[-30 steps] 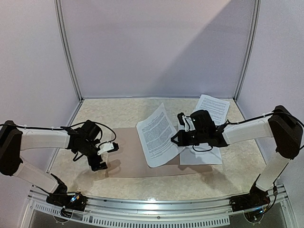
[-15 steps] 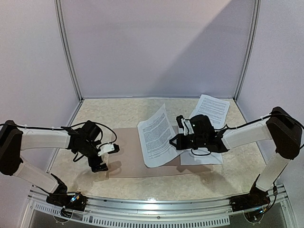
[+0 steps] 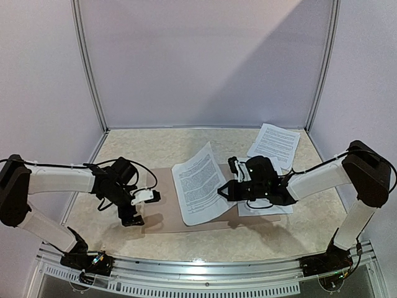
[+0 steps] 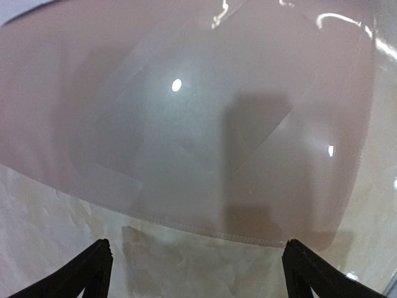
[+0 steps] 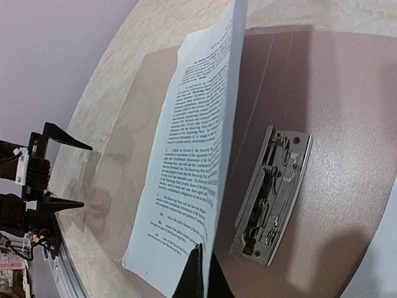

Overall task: Put the files into the folder
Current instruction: Insert the folder to form pockets on the folder.

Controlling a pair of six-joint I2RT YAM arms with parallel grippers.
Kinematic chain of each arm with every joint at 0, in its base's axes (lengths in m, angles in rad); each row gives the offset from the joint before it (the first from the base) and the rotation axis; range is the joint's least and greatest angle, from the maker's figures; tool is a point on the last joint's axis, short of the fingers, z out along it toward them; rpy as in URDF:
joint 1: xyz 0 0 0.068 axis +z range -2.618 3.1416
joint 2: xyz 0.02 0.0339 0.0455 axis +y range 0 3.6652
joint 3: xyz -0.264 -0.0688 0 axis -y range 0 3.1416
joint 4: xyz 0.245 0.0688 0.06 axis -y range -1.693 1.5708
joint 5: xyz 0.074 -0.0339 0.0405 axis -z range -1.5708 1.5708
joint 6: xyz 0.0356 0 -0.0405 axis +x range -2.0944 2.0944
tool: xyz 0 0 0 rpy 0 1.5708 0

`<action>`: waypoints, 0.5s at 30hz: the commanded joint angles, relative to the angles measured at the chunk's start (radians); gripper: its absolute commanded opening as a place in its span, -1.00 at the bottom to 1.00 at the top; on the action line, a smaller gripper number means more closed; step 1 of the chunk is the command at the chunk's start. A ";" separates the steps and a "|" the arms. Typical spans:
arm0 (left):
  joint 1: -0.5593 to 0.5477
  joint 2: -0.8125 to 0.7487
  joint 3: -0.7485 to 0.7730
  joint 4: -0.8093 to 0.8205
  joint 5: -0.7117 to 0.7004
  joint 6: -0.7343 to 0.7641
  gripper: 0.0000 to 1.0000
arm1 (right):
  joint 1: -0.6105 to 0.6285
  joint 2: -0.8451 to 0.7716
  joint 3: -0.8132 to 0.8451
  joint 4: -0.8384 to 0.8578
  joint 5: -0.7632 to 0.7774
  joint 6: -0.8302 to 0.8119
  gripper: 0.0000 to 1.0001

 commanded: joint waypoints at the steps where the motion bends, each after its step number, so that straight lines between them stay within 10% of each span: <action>1: -0.039 -0.013 0.135 -0.088 0.048 0.047 0.94 | 0.007 -0.056 0.091 -0.136 0.099 -0.074 -1.00; 15: -0.171 0.298 0.231 0.015 0.042 0.345 0.99 | 0.006 -0.178 0.026 -0.249 0.241 -0.136 -1.00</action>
